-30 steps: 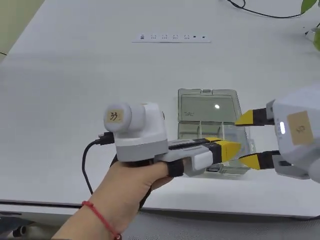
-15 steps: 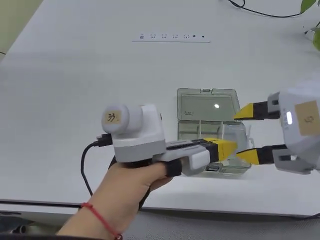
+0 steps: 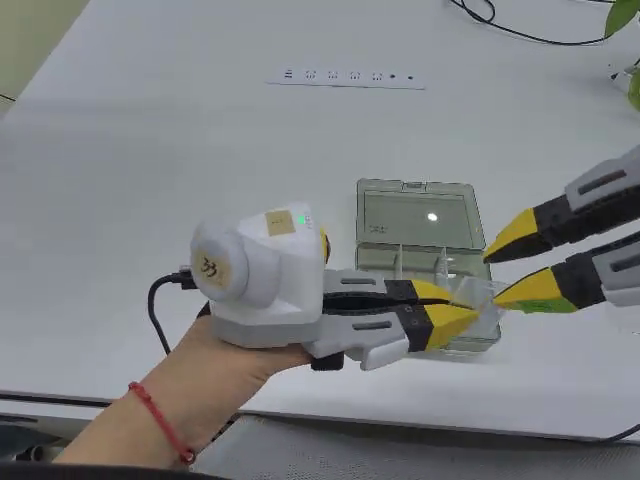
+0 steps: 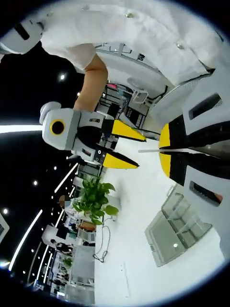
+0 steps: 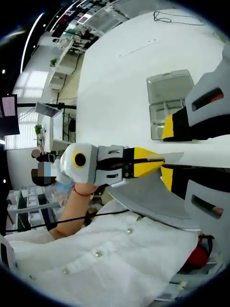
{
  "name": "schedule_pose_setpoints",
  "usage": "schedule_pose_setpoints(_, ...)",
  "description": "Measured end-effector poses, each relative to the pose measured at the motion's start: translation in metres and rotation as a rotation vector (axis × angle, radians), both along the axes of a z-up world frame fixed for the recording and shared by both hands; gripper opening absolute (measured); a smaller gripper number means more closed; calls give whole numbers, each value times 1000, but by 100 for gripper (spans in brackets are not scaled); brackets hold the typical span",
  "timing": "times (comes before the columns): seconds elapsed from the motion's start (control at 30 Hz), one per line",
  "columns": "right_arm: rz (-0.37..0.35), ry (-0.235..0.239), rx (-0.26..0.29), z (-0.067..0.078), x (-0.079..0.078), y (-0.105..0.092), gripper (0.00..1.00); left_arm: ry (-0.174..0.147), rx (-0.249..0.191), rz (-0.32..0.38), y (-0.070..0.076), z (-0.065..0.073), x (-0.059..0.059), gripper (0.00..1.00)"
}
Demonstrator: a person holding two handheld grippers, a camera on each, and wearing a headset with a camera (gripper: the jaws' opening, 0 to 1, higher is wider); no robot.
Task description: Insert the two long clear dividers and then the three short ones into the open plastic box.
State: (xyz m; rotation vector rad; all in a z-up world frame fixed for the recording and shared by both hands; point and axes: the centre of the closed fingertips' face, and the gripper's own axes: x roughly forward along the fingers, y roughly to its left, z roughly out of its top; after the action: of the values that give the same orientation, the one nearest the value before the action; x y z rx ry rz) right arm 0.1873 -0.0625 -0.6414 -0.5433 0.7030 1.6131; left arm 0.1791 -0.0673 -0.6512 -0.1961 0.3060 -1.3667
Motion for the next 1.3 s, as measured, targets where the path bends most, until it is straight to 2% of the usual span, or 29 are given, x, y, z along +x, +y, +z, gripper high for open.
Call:
schedule_pose_setpoints(0.1,14,22,10,1,-2,2,16,0,-30,-19,0,6,-4,0)
schedule_pose_setpoints(0.13,23,38,11,0,-5,3,16,-13,-33,-27,0,7,-5,0)
schedule_pose_setpoints(0.27,49,60,20,1,-11,7,13,-24,-38,-37,0,7,-6,0)
schedule_pose_setpoints(0.53,83,93,35,2,-18,9,3,-20,-56,-42,1,8,-7,0)
schedule_pose_setpoints(0.7,78,118,51,4,-19,10,3,-24,-63,-46,2,9,-8,0)
schedule_pose_setpoints(1.3,69,106,46,1,-22,12,2,-40,-43,-38,4,7,-11,0)
